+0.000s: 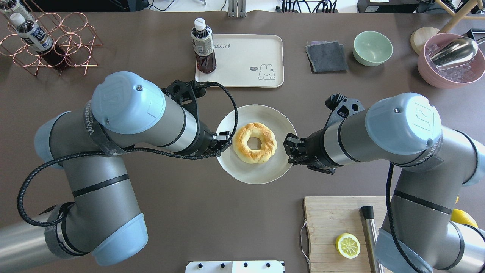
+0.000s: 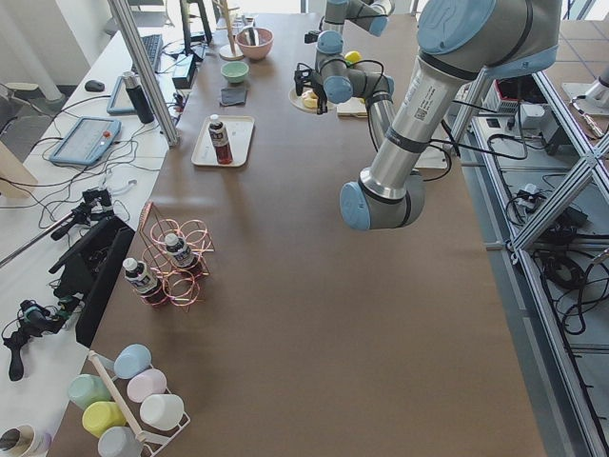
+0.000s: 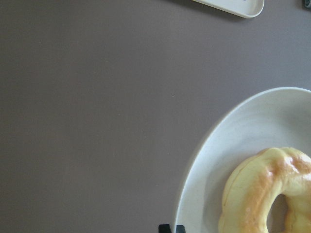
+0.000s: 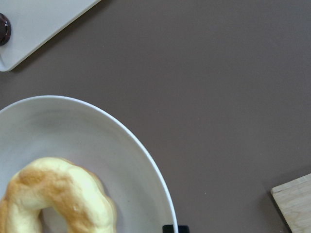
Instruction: Place donut on tray
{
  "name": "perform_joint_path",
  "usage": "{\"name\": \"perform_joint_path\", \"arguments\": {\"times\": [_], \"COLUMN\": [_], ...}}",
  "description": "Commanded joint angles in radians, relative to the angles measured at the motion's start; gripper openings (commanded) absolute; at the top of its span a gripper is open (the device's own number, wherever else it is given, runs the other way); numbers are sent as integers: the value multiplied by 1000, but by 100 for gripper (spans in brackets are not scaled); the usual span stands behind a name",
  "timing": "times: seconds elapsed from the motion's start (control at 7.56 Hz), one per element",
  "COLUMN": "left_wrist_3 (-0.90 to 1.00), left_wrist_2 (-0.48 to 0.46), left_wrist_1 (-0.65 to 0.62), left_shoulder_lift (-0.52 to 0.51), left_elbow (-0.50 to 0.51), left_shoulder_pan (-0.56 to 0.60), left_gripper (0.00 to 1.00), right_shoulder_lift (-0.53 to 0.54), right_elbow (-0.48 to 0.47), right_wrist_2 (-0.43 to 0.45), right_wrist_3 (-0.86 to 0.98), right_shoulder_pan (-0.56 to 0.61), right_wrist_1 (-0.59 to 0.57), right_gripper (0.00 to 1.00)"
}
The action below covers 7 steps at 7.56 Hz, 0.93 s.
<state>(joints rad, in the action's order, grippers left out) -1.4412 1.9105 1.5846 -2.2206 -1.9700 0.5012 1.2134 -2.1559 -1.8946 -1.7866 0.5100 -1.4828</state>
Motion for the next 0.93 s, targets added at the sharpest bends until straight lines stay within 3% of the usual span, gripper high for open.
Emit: {"name": "perform_joint_path", "arguments": {"times": [0.0,0.26,0.53,0.79], "left_wrist_3": [47,175,285,413], "left_wrist_2": [1,54,198,260], "left_wrist_1": [0,-3,1,5], "left_shoulder_lift": [24,62,126,202], "left_elbow": [-35,-67,-82,-98], "left_shoulder_pan": [19,94,234,313], "left_gripper": [98,98,98,98], "right_shoulder_lift": [2,3,-9,-104], "right_elbow": [-4,4,39,192], "right_wrist_2": [-4,-1,-3,-11], "right_wrist_3": [-8,-8,15,-13], "right_shoulder_pan": [12,27,83,189], "right_wrist_1": [-1,-1,-1,-2], "right_gripper": [0,0,0,0]}}
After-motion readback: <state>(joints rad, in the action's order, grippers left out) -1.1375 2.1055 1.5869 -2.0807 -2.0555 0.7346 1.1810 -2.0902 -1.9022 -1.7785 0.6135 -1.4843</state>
